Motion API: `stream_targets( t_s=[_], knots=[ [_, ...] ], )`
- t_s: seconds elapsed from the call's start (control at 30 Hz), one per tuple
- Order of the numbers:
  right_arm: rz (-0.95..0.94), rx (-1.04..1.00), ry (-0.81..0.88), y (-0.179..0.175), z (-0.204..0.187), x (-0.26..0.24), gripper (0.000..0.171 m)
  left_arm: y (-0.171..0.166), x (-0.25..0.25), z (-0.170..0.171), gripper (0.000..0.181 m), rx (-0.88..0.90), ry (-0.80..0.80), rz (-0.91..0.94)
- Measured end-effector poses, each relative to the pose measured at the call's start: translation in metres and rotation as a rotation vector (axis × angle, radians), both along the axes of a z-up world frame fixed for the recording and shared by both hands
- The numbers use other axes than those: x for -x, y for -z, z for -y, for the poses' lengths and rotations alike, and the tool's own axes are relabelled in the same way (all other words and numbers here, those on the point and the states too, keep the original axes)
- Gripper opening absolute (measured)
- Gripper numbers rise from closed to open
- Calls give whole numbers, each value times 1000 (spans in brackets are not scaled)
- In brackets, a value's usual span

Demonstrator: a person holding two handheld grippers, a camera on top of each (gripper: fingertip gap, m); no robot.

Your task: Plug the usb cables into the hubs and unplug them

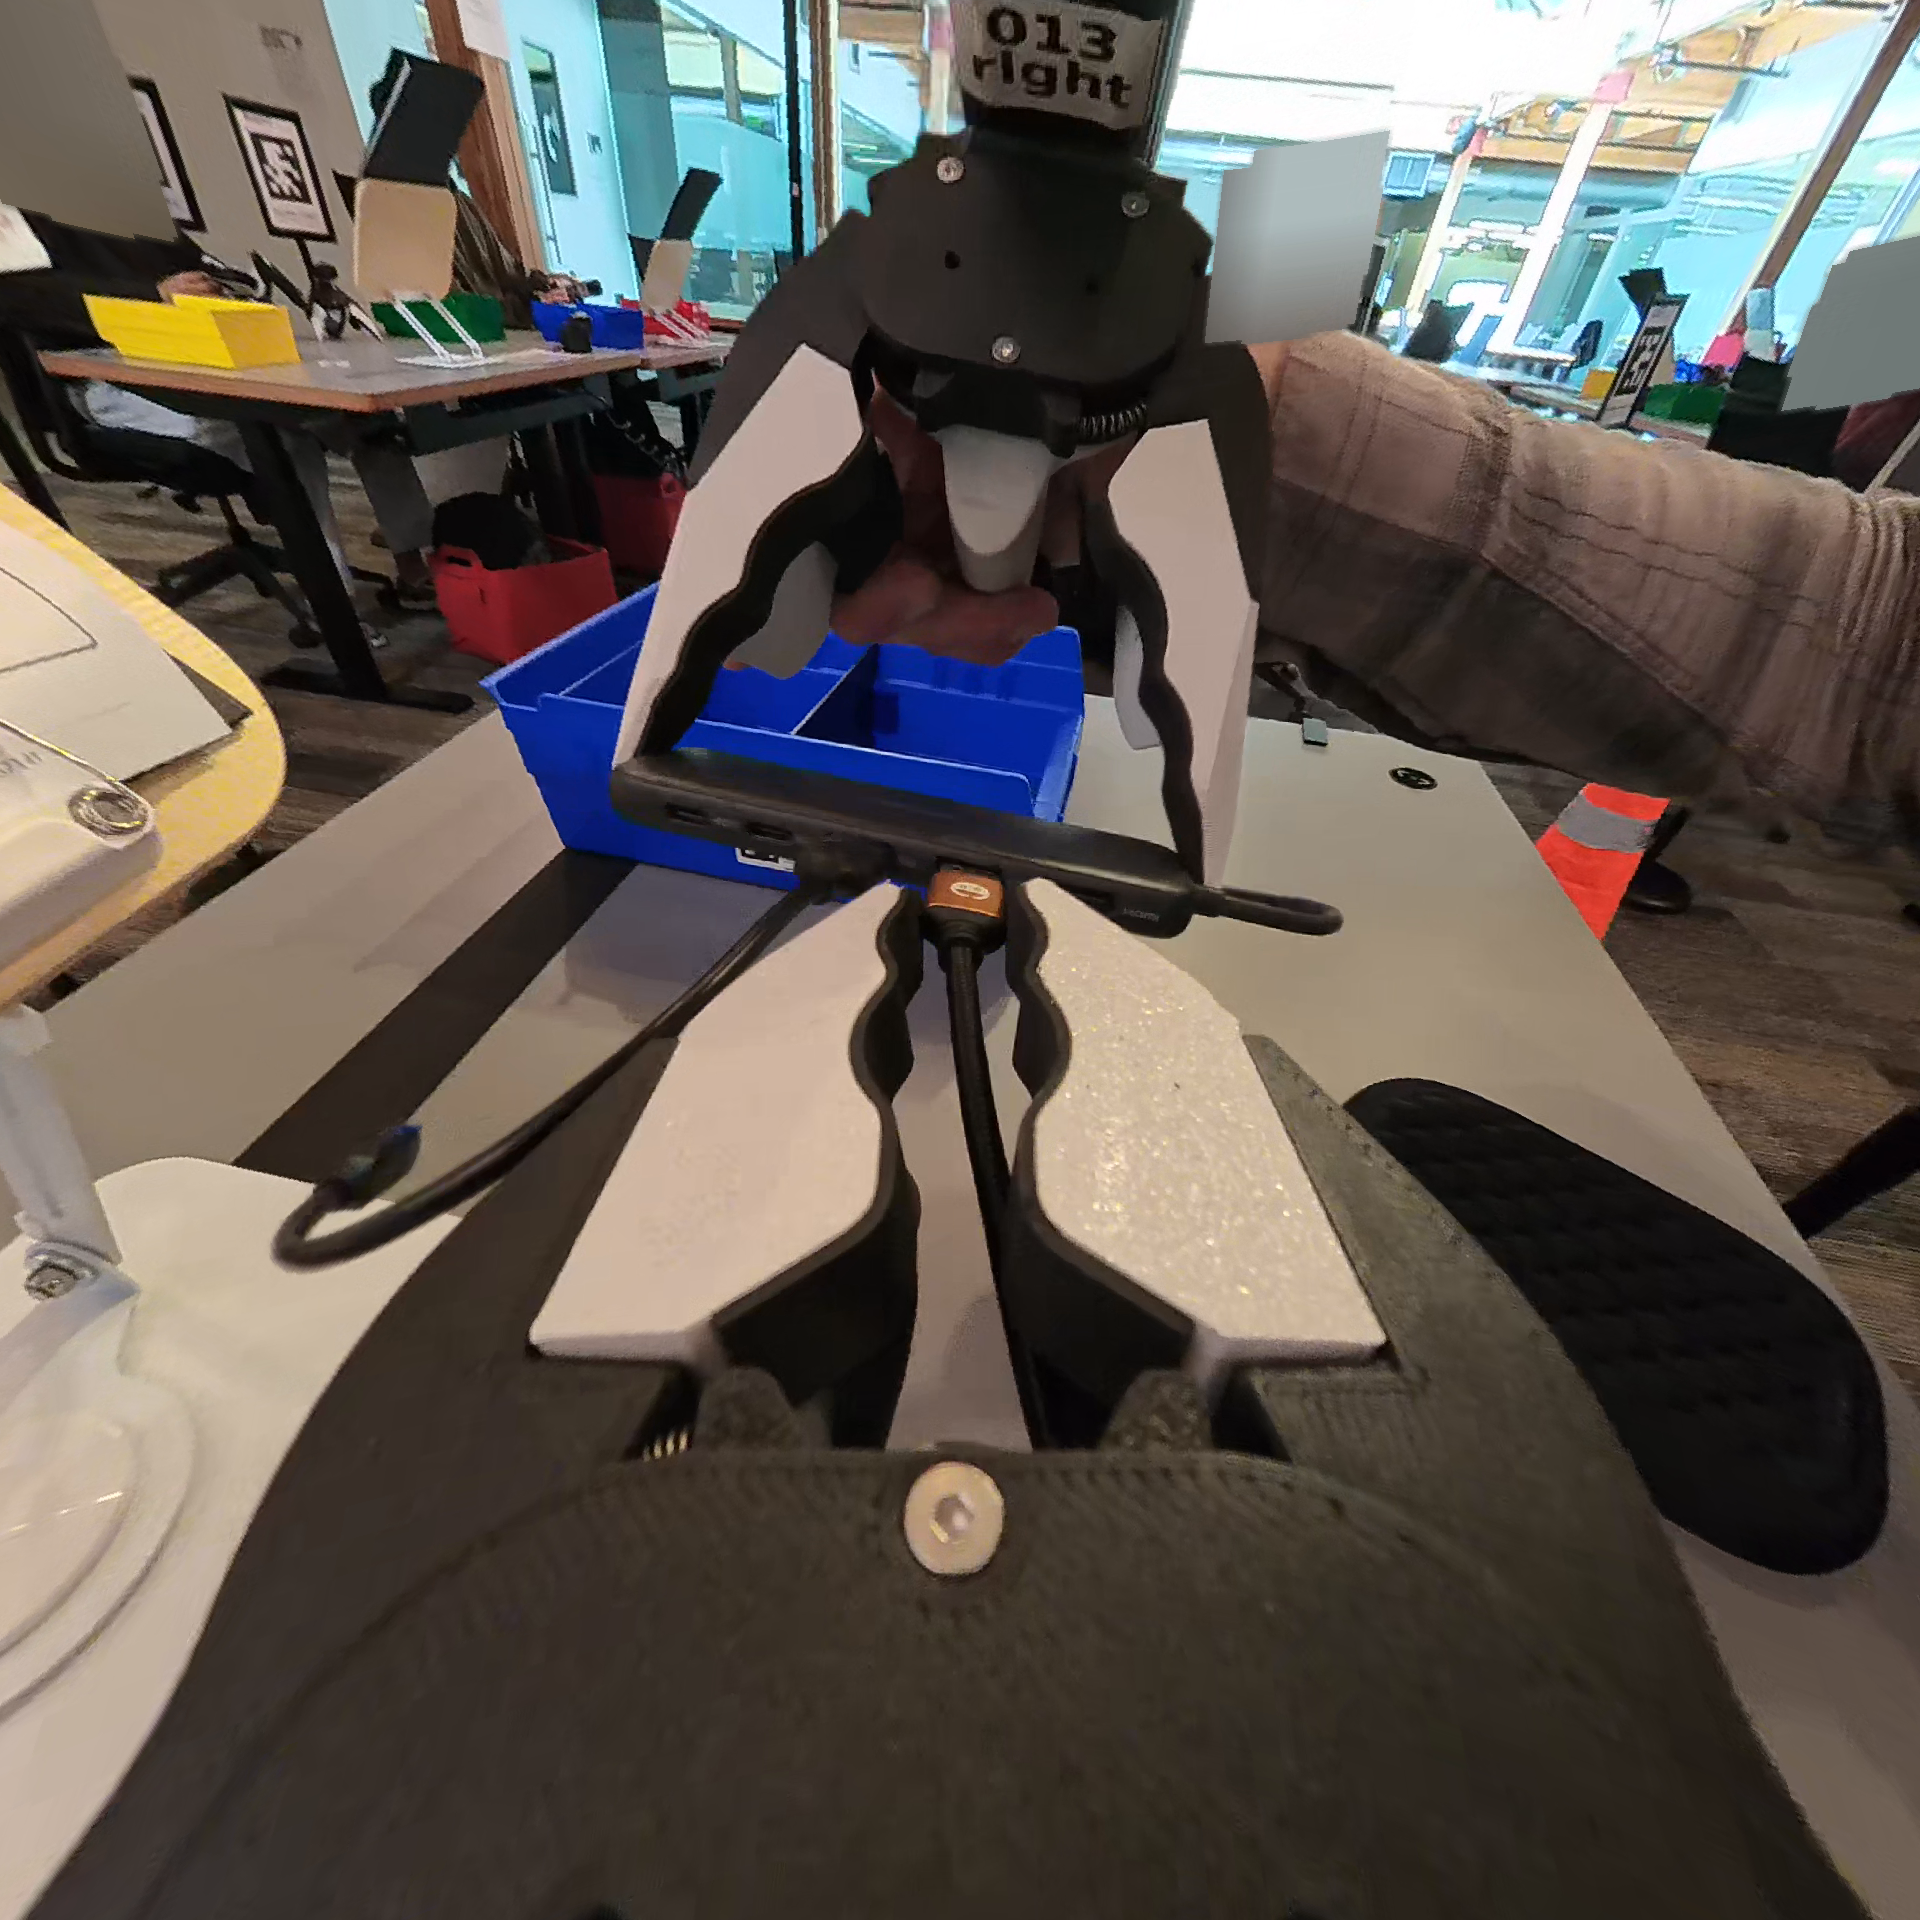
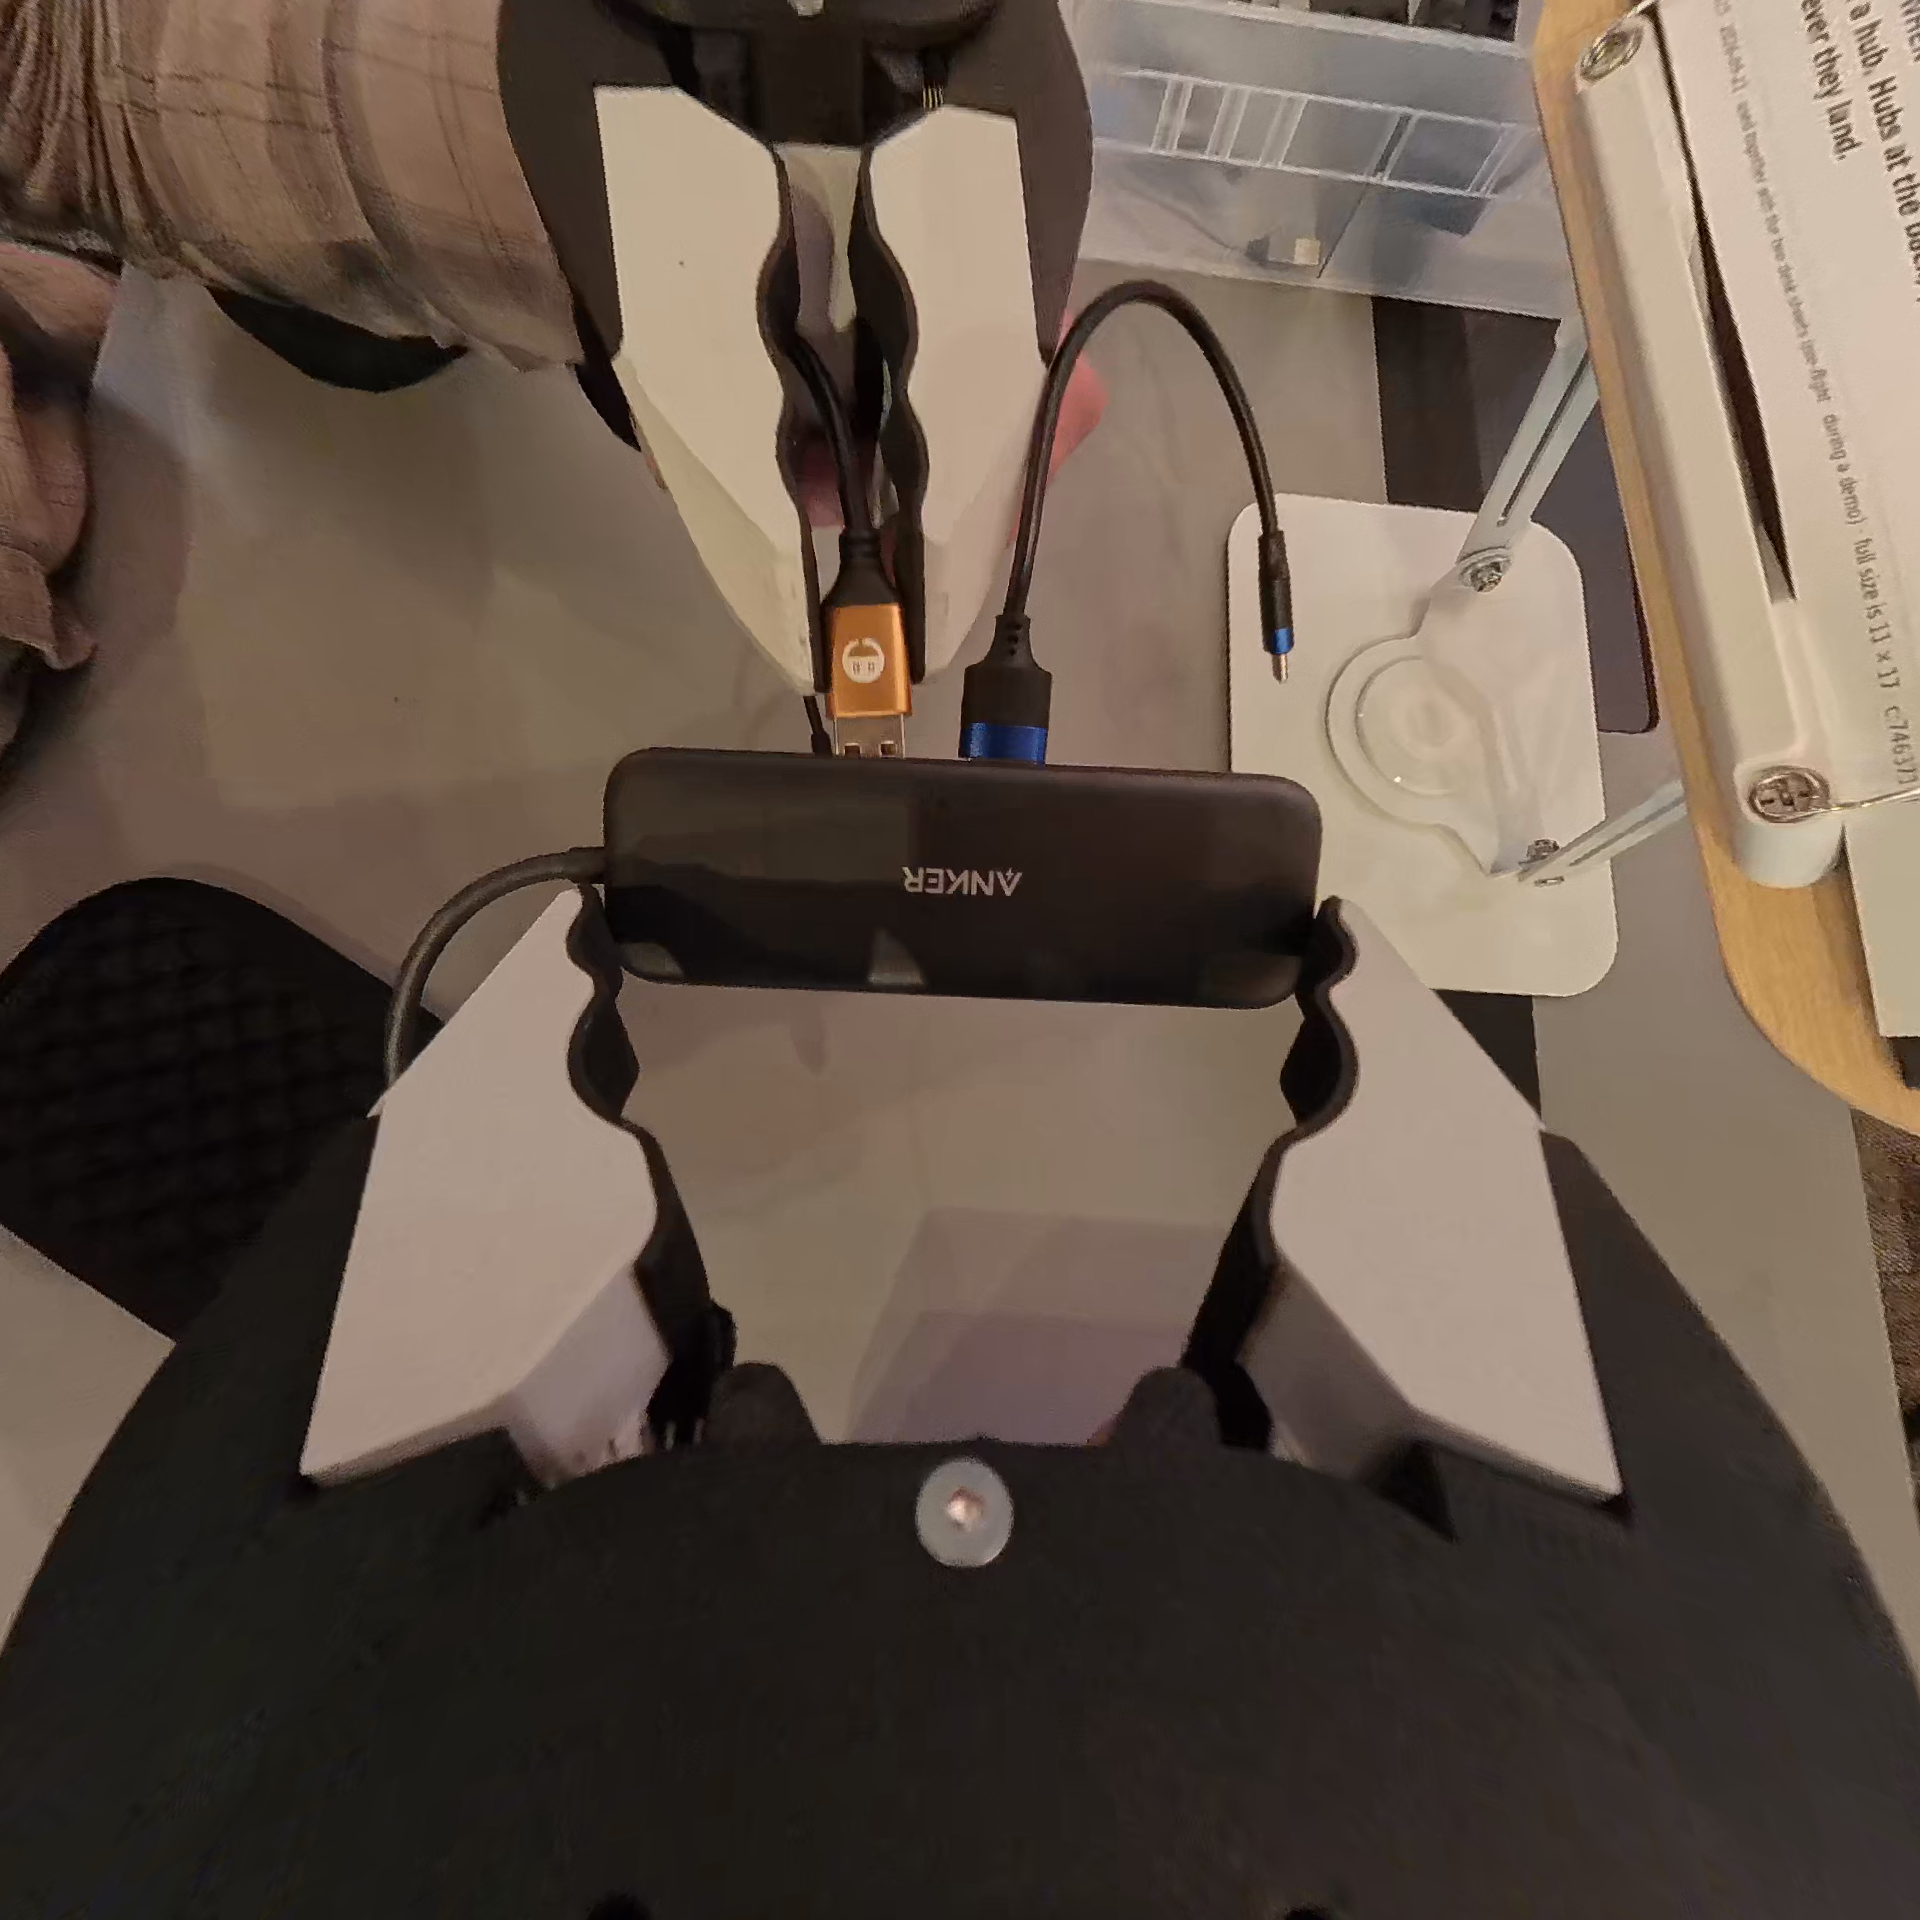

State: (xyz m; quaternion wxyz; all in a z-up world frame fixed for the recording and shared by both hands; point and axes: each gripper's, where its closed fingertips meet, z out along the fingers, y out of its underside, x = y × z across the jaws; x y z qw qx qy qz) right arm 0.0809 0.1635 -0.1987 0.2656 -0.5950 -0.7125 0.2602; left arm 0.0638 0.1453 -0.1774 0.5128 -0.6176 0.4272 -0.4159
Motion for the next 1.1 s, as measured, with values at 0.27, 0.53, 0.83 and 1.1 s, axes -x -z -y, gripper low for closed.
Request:
stream_targets(
  t_s=[0.27, 0.53, 0.83, 1.1],
  knots=[
    [18, -17, -14, -1, 1, 1, 127, -2, 0, 1, 15, 3, 19, 32],
    [31, -38, -27, -3, 2, 5, 127, -2, 0, 2, 15, 17, 35, 63],
    [39, -52, -24, -3, 2, 5, 127, -1, -2, 2, 15, 4, 31, 76],
    [-17, -16, 0, -2, -1, 6, 127, -8, 1, 1, 20, -26, 6, 71]
  ],
)
